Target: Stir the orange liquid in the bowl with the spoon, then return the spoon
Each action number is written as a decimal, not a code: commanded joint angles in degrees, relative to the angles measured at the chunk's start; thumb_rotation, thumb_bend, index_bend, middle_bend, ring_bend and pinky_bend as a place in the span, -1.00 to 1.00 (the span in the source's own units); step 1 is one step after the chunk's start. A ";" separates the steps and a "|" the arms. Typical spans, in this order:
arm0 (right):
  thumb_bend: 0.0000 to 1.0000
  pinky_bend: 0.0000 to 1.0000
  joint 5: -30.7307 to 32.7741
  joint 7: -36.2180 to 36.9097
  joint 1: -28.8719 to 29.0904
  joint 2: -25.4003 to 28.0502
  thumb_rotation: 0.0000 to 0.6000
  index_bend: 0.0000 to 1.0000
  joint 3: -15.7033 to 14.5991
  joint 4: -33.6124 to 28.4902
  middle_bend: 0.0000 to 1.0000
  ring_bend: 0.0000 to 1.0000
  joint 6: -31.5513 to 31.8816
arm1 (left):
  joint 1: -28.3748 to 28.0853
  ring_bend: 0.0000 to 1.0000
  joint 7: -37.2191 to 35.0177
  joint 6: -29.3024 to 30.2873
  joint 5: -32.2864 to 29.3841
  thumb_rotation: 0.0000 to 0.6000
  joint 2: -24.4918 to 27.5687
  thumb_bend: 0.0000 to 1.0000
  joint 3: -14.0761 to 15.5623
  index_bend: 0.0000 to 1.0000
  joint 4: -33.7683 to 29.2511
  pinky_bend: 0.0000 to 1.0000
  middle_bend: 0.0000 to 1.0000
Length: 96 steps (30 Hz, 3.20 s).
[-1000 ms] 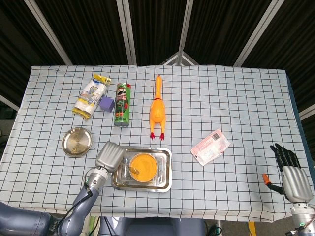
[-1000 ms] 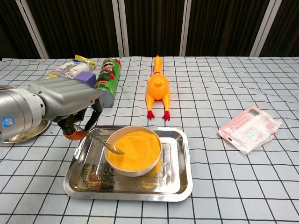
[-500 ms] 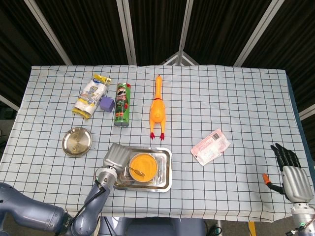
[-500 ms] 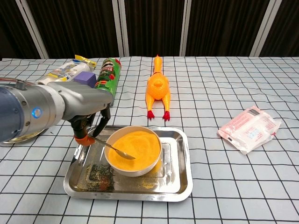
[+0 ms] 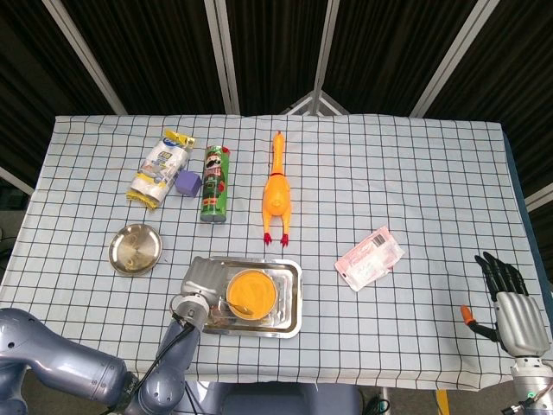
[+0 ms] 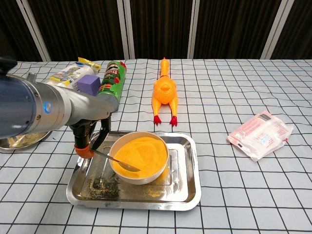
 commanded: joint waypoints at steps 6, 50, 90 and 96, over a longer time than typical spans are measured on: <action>-0.19 -1.00 0.11 -0.10 -0.02 -0.05 1.00 -1.00 0.02 -0.10 -1.00 -1.00 0.03 | -2.70 1.00 -0.31 -0.56 -5.54 1.00 1.46 0.47 -1.98 0.68 0.19 0.96 1.00; -0.19 -1.00 -0.03 1.81 0.03 0.18 1.00 -1.00 0.18 -0.22 -1.00 -1.00 0.06 | -9.11 1.00 -4.42 -1.04 -12.67 1.00 -3.62 0.50 -2.92 0.70 13.00 0.99 1.00; -0.19 -1.00 -0.03 2.73 0.02 0.35 1.00 -1.00 0.15 -0.57 -1.00 -1.00 -0.04 | -22.13 1.00 16.98 10.24 -28.38 1.00 -2.05 0.50 -7.26 0.71 11.07 0.99 1.00; -0.19 -1.00 0.00 3.24 0.01 0.43 1.00 -1.00 0.14 -0.73 -1.00 -1.00 -0.11 | -23.68 1.00 18.83 12.09 -26.33 1.00 -3.76 0.50 -6.06 0.72 13.00 0.99 1.00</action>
